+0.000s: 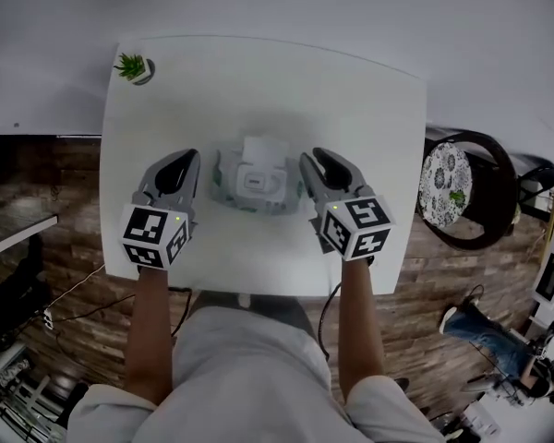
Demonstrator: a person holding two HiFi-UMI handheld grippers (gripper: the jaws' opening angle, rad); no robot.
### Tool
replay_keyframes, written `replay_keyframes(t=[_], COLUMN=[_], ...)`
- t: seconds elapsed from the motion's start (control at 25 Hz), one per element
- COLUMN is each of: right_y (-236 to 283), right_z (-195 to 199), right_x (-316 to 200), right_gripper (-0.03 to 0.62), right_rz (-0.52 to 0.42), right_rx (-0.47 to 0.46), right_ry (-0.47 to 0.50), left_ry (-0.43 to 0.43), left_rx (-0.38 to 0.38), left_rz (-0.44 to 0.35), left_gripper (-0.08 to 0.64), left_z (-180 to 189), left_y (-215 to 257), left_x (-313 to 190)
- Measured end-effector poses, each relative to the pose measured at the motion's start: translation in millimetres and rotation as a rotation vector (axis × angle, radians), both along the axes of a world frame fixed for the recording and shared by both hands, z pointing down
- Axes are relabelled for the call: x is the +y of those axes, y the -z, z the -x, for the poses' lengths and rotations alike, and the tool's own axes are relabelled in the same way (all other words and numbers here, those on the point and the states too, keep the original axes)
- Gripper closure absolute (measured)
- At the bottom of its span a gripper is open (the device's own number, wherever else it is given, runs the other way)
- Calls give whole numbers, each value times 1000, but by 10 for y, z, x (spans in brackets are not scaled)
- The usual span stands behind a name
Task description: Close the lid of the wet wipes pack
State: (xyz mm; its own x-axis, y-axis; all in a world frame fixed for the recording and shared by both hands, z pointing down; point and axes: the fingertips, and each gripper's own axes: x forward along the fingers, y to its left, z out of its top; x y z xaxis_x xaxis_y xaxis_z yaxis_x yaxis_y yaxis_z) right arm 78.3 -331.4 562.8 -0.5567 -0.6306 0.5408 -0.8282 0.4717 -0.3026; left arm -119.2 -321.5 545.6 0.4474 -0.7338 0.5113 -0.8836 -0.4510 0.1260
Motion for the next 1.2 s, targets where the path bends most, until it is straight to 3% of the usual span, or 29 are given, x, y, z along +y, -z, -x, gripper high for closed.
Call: replay_keyframes(t=[0.24, 0.4, 0.8, 1.2], right_y=[-237, -379, -522, -713], right_z=[137, 300, 563, 629], right_x=[-106, -101, -172, -68], right_gripper=[488, 486, 445, 416], right_rz=[92, 152, 180, 328], right_rx=[-34, 15, 175, 199], right_ry=[80, 252, 606, 832], left_ry=[-2, -18, -32, -77], left_rx=[-6, -17, -29, -66], left_rz=[31, 36, 44, 39], left_gripper=[557, 557, 557, 557], left_z=[27, 1, -47, -180], left_y=[-158, -193, -224, -258], left_x=[-89, -120, -106, -82])
